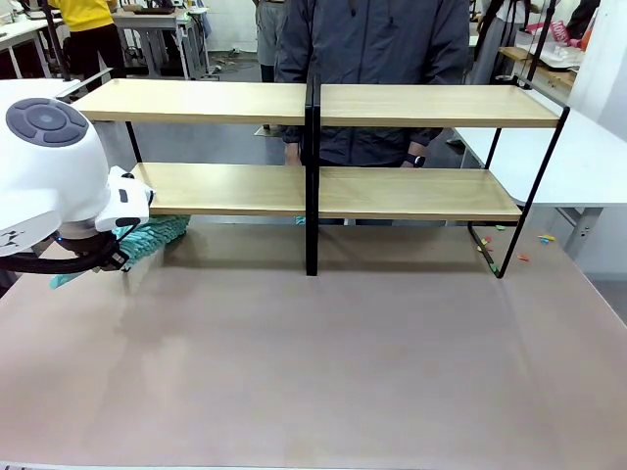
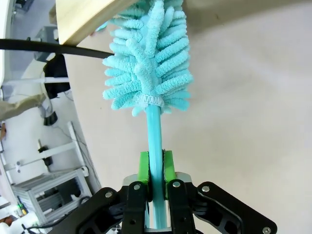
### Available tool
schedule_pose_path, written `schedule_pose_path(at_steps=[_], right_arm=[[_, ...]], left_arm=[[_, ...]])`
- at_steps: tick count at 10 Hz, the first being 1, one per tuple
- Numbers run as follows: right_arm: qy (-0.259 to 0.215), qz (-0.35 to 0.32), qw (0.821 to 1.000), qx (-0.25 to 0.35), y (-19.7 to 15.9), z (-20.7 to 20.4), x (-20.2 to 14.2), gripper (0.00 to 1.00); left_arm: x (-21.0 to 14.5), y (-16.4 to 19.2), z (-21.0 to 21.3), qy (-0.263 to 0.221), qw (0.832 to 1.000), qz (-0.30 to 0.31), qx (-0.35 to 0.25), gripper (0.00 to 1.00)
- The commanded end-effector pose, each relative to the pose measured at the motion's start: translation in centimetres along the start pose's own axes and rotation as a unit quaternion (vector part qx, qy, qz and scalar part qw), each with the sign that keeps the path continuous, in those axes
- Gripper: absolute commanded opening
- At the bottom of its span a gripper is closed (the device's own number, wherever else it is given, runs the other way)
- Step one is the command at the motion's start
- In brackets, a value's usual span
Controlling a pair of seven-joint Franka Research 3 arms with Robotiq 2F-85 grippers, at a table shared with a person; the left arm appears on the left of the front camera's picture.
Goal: Clean the shelves.
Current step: Clean another randomly selected level of the Shelf with the Duster.
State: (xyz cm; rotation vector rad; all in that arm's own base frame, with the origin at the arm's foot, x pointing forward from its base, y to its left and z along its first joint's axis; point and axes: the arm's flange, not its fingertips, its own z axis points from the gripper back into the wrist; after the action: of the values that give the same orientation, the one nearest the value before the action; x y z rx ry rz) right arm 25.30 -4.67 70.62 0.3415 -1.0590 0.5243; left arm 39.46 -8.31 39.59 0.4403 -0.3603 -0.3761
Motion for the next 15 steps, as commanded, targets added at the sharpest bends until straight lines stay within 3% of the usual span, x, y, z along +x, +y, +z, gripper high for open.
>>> schedule_pose_path(at_steps=[1, 4, 8, 11, 13, 15], right_arm=[[-0.004, 0.001, 1.0, 0.003, 0.1, 0.0, 0.1, 1.0], [-0.004, 0.001, 1.0, 0.003, 0.1, 0.0, 0.1, 1.0], [-0.004, 0.001, 1.0, 0.003, 0.1, 0.0, 0.1, 1.0], [-0.004, 0.001, 1.0, 0.003, 0.1, 0.0, 0.1, 1.0], [-0.004, 0.001, 1.0, 0.003, 0.1, 0.0, 0.1, 1.0], [-0.004, 0.001, 1.0, 0.003, 0.1, 0.0, 0.1, 1.0]], left_arm=[[-1.4, -0.2, -0.9, 0.016, 0.998, 0.037, 0.044, 0.13], [-1.6, -1.1, -0.5, 0.05, 0.994, 0.044, 0.081, 0.13], [-2.0, -4.0, 1.0, 0.06, 0.993, 0.009, 0.098, 0.13], [-1.4, -6.2, 1.2, 0.08, 0.984, 0.079, 0.142, 0.13], [-1.3, -7.6, 1.7, 0.052, 0.974, 0.125, 0.181, 0.13], [-1.3, -8.8, 2.1, 0.038, 0.975, 0.106, 0.191, 0.13]])
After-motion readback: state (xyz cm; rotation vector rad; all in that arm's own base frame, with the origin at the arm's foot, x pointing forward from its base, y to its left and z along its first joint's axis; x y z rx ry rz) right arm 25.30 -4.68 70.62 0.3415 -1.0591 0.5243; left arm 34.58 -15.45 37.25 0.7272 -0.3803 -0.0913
